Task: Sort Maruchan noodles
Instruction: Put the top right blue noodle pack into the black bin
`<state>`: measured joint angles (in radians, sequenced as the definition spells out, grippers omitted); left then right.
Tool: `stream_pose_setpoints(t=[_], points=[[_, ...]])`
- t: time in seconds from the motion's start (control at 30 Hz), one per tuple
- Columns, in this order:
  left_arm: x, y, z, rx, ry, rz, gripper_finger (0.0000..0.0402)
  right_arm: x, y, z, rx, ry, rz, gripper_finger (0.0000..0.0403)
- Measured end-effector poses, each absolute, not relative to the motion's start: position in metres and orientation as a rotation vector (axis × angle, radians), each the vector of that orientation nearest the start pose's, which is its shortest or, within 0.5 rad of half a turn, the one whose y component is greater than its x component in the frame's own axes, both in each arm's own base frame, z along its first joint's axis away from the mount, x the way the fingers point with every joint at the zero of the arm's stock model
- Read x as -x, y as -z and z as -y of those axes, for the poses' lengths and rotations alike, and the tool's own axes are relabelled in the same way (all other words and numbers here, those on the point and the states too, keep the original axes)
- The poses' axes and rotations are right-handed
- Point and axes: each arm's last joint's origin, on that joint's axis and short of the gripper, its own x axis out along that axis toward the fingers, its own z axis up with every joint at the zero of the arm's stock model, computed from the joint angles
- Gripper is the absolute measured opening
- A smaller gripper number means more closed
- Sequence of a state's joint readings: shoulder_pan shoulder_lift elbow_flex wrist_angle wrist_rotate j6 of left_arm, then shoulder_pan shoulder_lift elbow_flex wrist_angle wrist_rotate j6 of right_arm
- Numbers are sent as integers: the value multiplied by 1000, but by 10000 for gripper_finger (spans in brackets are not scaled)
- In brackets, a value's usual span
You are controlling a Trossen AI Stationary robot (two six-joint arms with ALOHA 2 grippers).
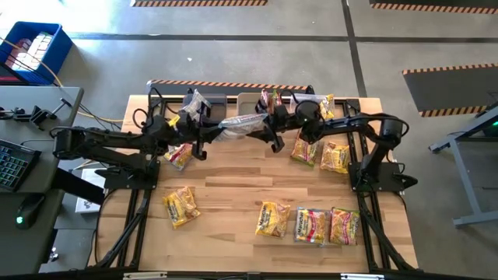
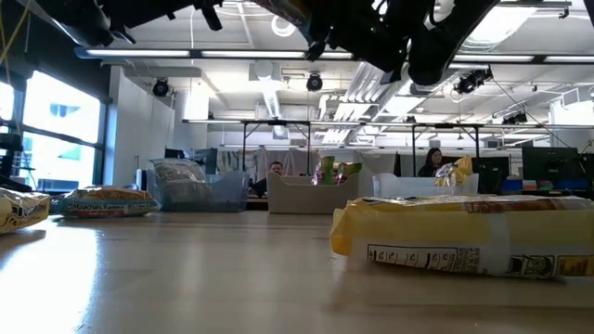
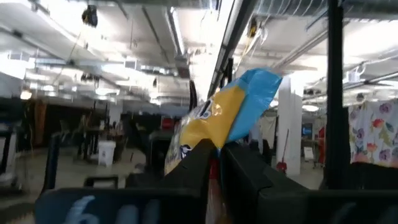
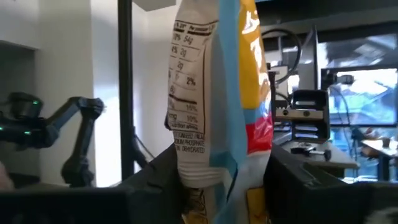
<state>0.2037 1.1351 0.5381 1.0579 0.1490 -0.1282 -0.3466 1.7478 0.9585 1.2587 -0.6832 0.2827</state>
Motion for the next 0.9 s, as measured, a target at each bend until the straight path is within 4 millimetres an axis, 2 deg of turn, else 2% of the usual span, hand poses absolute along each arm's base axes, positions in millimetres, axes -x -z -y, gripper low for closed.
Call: stream_pose_setpoints(t=[0.17, 0.3, 0.43, 0.57, 0.67, 0.9], points=[[-219, -294, -45, 71, -53, 301, 78, -337, -275, 124, -95, -433, 309, 135], [-202, -293, -46, 100, -90, 144, 111, -330, -274, 138, -145, -435, 222, 134], [-186, -308, -46, 132, -163, -24, 141, -327, -266, 147, -157, -401, 109, 134], [-179, -324, -46, 126, -223, -196, 166, -332, -261, 146, -157, -393, -3, 133], [-184, -340, -47, 129, -234, -251, 184, -339, -257, 142, -126, -343, -101, 133], [-210, -356, -53, 141, -221, -437, 223, -353, -259, 125, -10, -277, -232, 133]])
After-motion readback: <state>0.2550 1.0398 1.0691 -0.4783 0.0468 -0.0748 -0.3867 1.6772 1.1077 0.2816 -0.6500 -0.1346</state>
